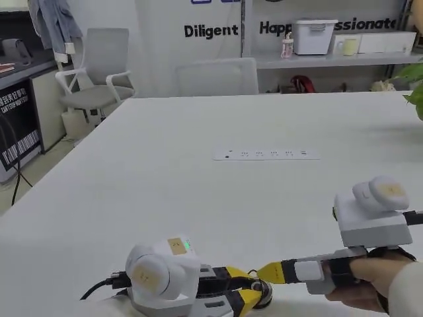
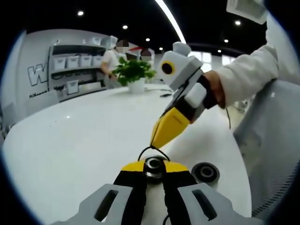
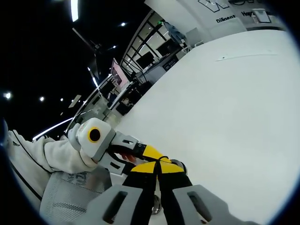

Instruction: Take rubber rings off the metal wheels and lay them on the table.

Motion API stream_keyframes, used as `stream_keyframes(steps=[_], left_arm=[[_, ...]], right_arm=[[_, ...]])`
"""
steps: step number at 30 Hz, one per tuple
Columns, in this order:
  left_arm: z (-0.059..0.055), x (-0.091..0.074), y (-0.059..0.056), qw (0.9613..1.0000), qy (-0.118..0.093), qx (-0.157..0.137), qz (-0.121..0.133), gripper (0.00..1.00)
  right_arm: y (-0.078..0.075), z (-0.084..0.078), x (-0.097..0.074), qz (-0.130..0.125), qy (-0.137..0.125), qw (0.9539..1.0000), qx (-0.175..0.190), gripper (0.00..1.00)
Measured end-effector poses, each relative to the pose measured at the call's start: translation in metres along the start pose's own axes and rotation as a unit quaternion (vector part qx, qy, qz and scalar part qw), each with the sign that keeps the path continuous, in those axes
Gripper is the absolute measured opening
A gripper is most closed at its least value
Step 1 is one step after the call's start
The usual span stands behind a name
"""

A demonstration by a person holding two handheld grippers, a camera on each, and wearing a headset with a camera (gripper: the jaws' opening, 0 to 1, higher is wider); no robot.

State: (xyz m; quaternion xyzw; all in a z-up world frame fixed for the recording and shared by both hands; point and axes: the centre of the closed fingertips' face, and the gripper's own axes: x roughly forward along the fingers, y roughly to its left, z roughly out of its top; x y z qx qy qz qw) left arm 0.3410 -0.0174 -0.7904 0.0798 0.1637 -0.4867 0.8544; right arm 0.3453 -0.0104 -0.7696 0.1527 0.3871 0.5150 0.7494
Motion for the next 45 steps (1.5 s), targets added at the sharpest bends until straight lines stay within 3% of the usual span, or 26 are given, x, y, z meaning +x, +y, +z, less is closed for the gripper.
stream_keyframes(steps=[15, 21, 25, 30, 45], left_arm=[[0.001, 0.0, -0.001, 1.0, 0.002, -0.007, 0.003, 0.14], [0.001, 0.0, -0.001, 0.9994, 0.035, 0.005, 0.0, 0.14], [0.002, -0.002, -0.002, 0.999, 0.042, 0.012, -0.002, 0.14], [0.018, -0.006, 0.0, 0.9996, 0.026, 0.013, 0.001, 0.15], [0.059, -0.03, 0.015, 0.9984, 0.008, 0.052, 0.019, 0.36]], right_arm=[[-0.014, -0.007, -0.003, -0.03, 0.01, 0.9995, 0.004, 0.0], [-0.017, -0.007, -0.006, -0.036, 0.01, 0.9993, 0.006, 0.0], [-0.016, -0.007, -0.006, -0.035, 0.009, 0.9993, 0.006, 0.0], [-0.016, -0.003, -0.008, -0.036, 0.0, 0.9993, 0.007, 0.0], [-0.01, 0.02, -0.017, -0.02, -0.051, 0.9981, 0.03, 0.0]])
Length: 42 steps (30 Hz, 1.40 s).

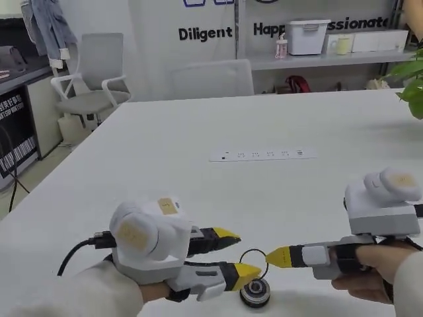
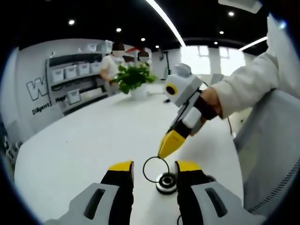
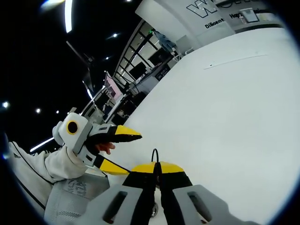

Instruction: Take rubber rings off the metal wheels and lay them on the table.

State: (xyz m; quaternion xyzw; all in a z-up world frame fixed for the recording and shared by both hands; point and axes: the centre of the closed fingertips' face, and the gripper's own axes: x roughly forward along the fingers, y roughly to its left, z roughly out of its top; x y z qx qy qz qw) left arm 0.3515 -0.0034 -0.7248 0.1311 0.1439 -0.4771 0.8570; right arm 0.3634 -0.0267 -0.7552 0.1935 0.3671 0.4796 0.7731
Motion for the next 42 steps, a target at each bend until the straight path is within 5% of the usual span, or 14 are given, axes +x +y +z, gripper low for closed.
stream_keyframes(steps=[7, 22, 32, 42], left_arm=[[0.019, -0.021, 0.009, 0.9996, -0.026, -0.006, 0.011, 0.41], [0.024, -0.057, 0.005, 0.9991, -0.038, -0.011, -0.017, 0.6], [0.013, -0.072, -0.003, 0.9994, -0.018, -0.013, -0.026, 0.71], [-0.002, -0.093, -0.02, 0.9982, -0.009, -0.048, -0.036, 0.76]], right_arm=[[0.006, 0.007, 0.0, 0.01, -0.011, 0.9999, 0.001, 0.0], [0.027, 0.01, 0.002, 0.034, -0.012, 0.9993, -0.011, 0.0], [0.037, 0.004, 0.008, 0.043, 0.007, 0.9986, -0.029, 0.0], [0.046, -0.002, 0.016, 0.057, 0.025, 0.9972, -0.041, 0.0]])
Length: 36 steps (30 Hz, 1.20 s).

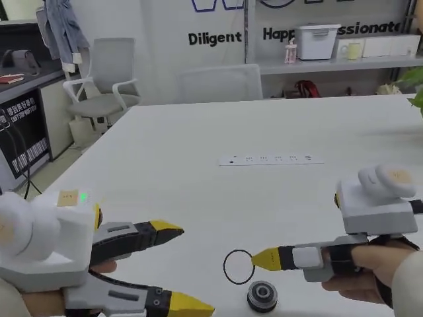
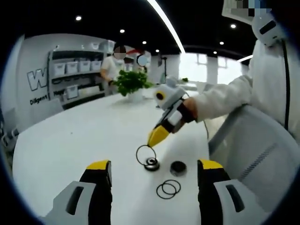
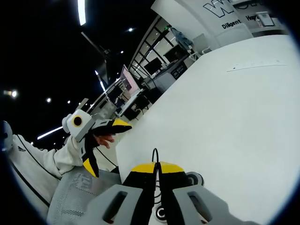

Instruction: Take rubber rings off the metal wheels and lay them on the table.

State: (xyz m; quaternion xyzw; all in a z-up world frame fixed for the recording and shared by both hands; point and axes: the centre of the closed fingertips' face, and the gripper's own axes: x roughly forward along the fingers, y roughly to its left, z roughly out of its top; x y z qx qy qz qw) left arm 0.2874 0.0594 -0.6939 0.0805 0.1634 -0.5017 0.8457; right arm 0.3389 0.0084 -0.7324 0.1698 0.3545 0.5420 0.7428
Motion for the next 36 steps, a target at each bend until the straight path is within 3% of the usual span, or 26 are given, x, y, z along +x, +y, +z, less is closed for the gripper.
stream_keyframes(steps=[6, 16, 24, 36], left_arm=[[-0.011, -0.003, -0.01, 0.9996, 0.01, -0.021, -0.017, 0.77], [-0.021, -0.012, -0.012, 0.9989, 0.013, -0.041, -0.017, 0.79], [-0.04, -0.017, -0.017, 0.9977, 0.036, -0.052, -0.022, 0.81], [-0.042, -0.016, -0.02, 0.9973, 0.04, -0.056, -0.024, 0.82]], right_arm=[[0.007, -0.007, 0.007, 0.008, 0.017, 0.9998, -0.007, 0.0], [0.02, -0.024, 0.019, 0.024, 0.052, 0.9981, -0.022, 0.0], [0.028, -0.038, 0.026, 0.034, 0.079, 0.9958, -0.029, 0.0], [0.042, -0.07, 0.041, 0.052, 0.139, 0.9876, -0.05, 0.0]])
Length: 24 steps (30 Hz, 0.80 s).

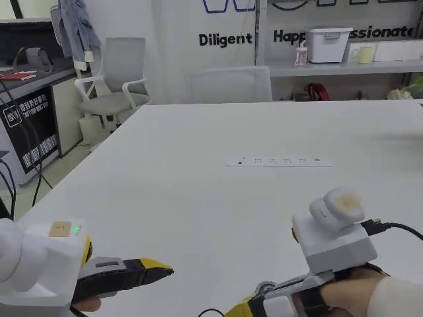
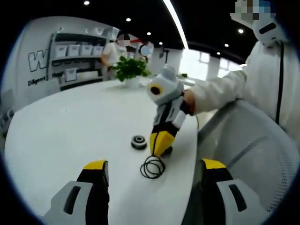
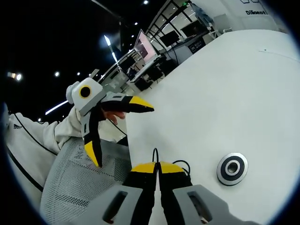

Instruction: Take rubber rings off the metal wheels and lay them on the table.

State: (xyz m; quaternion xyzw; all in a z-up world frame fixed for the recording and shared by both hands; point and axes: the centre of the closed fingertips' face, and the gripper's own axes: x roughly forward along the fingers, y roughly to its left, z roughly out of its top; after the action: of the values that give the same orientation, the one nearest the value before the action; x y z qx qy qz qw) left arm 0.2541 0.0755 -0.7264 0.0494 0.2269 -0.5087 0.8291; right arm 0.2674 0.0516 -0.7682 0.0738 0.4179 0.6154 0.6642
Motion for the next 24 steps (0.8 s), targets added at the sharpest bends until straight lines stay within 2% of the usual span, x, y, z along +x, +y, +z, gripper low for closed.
stream_keyframes(steps=[7, 12, 15, 24], left_arm=[[-0.008, 0.005, -0.008, 0.9997, 0.02, 0.003, -0.016, 0.83], [-0.014, 0.007, -0.009, 0.9992, 0.034, 0.005, -0.022, 0.83], [-0.017, 0.008, -0.011, 0.9987, 0.042, 0.006, -0.026, 0.82], [-0.019, 0.007, -0.01, 0.9987, 0.044, 0.005, -0.026, 0.8]], right_arm=[[0.001, -0.01, 0.006, 0.0, 0.021, 0.9998, -0.007, 0.0], [-0.001, -0.017, 0.009, -0.004, 0.035, 0.9993, -0.015, 0.0], [-0.006, -0.021, 0.01, -0.015, 0.043, 0.9987, -0.022, 0.0], [-0.017, -0.026, 0.008, -0.035, 0.053, 0.9977, -0.024, 0.0]])
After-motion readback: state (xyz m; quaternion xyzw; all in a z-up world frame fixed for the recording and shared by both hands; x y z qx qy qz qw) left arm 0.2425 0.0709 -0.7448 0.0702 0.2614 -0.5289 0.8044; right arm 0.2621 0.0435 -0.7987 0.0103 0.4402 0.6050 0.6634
